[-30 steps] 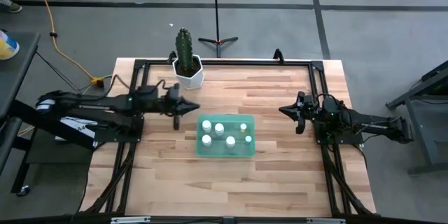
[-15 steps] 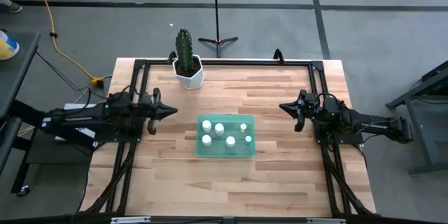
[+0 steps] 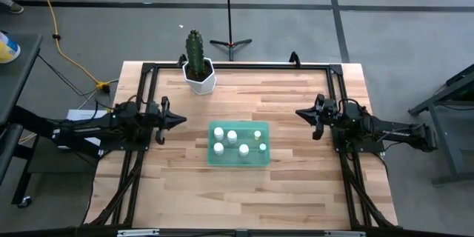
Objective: Pick and place pill bottles into a basket
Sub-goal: Return to Home Position
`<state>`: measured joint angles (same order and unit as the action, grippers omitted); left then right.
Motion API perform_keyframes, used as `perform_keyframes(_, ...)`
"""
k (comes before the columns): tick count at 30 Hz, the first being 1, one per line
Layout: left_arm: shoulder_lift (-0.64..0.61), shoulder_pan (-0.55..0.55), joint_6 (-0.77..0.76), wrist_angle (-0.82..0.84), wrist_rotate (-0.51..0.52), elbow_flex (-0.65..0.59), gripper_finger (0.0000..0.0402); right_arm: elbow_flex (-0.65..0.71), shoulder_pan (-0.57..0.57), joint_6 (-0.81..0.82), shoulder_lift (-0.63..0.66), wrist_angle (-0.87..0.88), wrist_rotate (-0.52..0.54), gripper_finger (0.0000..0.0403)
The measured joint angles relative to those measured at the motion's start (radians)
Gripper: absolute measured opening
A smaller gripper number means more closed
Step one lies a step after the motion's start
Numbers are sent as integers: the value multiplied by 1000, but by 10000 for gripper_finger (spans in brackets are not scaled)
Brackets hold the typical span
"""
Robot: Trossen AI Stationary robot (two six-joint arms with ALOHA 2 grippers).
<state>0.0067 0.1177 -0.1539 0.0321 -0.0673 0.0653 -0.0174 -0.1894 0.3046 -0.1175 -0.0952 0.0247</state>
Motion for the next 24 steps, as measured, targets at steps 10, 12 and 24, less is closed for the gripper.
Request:
perform_keyframes(10, 0, 0, 48, -94, 25, -53, 23, -1, 0, -28, 0, -112, -154, 0)
perform_keyframes(12, 0, 0, 32, -83, 24, -53, 23, -1, 0, -38, 0, -109, -186, 0)
perform_keyframes(24, 16, 0, 115, -44, 39, -53, 23, -1, 0, -162, 0, -15, -96, 0)
